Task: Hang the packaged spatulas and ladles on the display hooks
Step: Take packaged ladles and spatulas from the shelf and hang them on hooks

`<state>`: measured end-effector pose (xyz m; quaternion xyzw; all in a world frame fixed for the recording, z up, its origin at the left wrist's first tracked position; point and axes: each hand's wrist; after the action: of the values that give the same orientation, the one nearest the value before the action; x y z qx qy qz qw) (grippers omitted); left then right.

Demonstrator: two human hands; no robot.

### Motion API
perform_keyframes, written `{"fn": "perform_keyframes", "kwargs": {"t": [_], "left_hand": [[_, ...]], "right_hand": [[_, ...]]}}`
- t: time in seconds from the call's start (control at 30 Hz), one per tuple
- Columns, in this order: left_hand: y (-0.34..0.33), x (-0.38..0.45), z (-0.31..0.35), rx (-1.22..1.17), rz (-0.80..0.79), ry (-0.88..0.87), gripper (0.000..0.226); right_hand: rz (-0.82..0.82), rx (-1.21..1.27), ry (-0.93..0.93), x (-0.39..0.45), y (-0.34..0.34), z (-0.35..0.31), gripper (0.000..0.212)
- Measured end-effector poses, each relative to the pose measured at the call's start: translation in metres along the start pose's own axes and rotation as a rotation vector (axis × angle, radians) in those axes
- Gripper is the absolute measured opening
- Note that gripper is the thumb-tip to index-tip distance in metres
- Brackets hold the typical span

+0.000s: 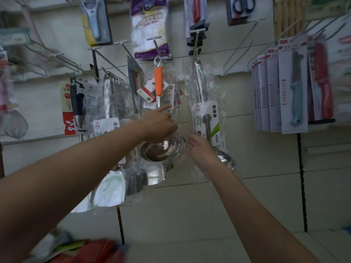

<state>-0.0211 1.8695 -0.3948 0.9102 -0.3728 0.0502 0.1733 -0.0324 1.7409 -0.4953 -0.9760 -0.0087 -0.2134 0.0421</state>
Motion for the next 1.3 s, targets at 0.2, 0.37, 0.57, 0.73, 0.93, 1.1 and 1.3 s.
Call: {"fn": "perform_keyframes", "kwargs": {"t": [0.2, 0.37, 0.57, 0.73, 0.93, 1.1, 1.3], "left_hand": [[0.005, 0.011, 0.004, 0.045, -0.152, 0.093, 0.067], [0.004, 0.018, 0.008, 0.156, -0.183, -0.097, 0.075], [0.018, 0.017, 0.000, 0.036, -0.257, -0.108, 0.035], [0.017, 0.021, 0.005, 0.052, -0.235, -0.090, 0.035], [0.017, 0.043, 0.010, 0.045, -0.446, -0.088, 0.050], [0.011, 0.052, 0.011, 0.106, -0.406, -0.103, 0.049], [0.014, 0.047, 0.007, 0.196, -0.325, -0.140, 0.039]], "right_hand": [[0.028, 0.041, 0.015, 0.004, 0.013, 0.004, 0.047], [0.006, 0.091, 0.028, 0.003, 0.019, 0.003, 0.053], [-0.007, 0.101, 0.028, 0.002, 0.017, 0.004, 0.054], [-0.026, 0.139, 0.044, 0.002, 0.016, 0.003, 0.048], [-0.114, 0.164, 0.041, 0.004, 0.022, 0.007, 0.056], [-0.156, 0.030, 0.047, 0.010, 0.020, 0.012, 0.062], [-0.166, -0.022, 0.048, 0.013, 0.024, 0.014, 0.062]]}}
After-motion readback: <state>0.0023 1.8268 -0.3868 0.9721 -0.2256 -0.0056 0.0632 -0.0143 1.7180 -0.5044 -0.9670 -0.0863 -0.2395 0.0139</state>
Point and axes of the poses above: each hand's wrist, its own x-axis towards the middle knuckle, its own y-axis out of the back of the hand, z = x × y, and after that the axes turned 8 degrees about x, right-handed
